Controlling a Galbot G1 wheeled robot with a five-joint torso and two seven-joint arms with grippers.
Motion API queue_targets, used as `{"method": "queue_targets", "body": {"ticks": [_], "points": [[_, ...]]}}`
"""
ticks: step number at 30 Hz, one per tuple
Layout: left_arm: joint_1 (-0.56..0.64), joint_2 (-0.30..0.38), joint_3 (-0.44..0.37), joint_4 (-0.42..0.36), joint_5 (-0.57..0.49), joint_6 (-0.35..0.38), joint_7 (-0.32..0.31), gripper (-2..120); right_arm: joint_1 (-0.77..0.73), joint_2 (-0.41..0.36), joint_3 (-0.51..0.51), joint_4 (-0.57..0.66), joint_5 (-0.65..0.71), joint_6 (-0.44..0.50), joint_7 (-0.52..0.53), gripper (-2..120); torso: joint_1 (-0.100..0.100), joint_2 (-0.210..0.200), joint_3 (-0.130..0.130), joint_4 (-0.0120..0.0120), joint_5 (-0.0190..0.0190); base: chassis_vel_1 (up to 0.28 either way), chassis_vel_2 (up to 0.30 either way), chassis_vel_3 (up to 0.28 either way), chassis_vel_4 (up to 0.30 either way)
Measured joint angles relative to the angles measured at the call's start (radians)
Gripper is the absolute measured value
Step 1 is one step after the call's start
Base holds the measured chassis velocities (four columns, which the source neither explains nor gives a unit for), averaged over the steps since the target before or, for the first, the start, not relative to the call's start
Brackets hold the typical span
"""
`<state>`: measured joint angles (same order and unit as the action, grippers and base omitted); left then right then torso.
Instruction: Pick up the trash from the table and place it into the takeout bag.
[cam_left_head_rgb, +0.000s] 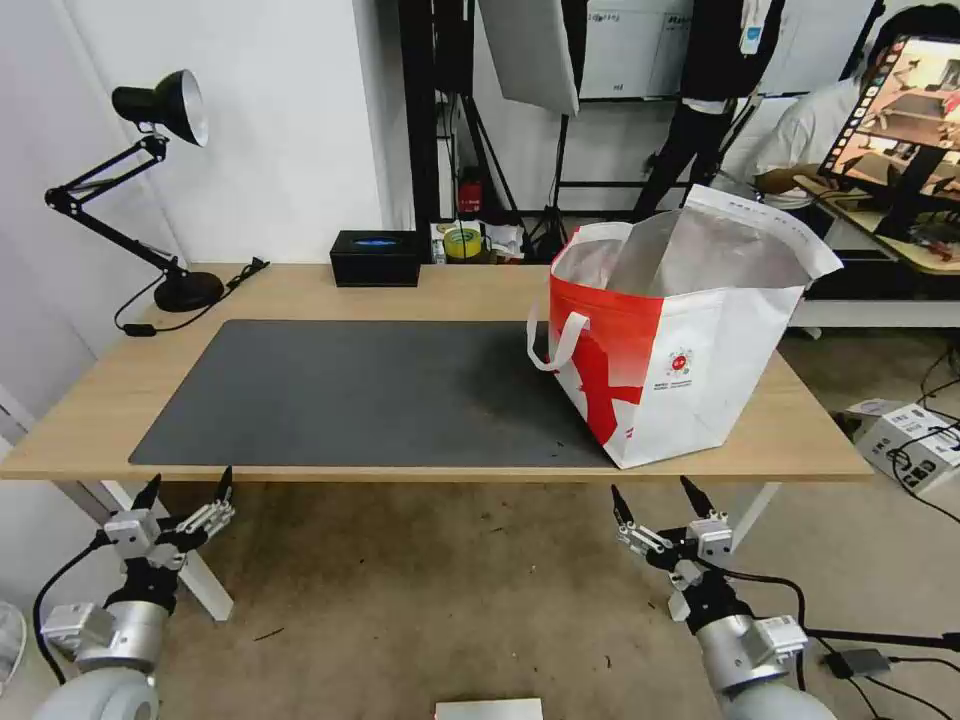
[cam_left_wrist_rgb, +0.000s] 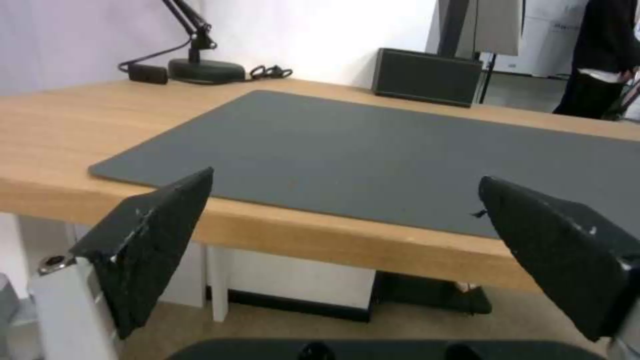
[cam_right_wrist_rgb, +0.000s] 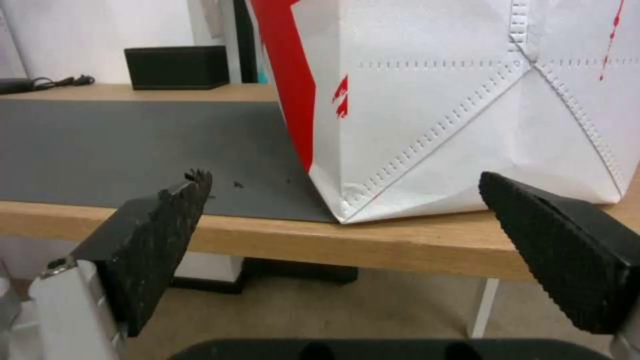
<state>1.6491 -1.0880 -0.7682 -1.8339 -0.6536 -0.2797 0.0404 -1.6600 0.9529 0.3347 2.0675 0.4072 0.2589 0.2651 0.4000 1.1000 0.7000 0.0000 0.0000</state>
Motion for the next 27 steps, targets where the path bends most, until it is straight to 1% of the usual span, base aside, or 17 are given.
{"method": "queue_targets", "body": {"ticks": [27], "points": [[-0.008, 0.008, 0.003, 0.007, -0.004, 0.000, 0.004, 100, 0.000, 0.000, 0.000, 0.000, 0.000, 0.000, 0.000, 100, 0.000, 0.000, 0.000, -0.0001, 0.0000, 0.000, 0.000, 0.000, 0.000]]}}
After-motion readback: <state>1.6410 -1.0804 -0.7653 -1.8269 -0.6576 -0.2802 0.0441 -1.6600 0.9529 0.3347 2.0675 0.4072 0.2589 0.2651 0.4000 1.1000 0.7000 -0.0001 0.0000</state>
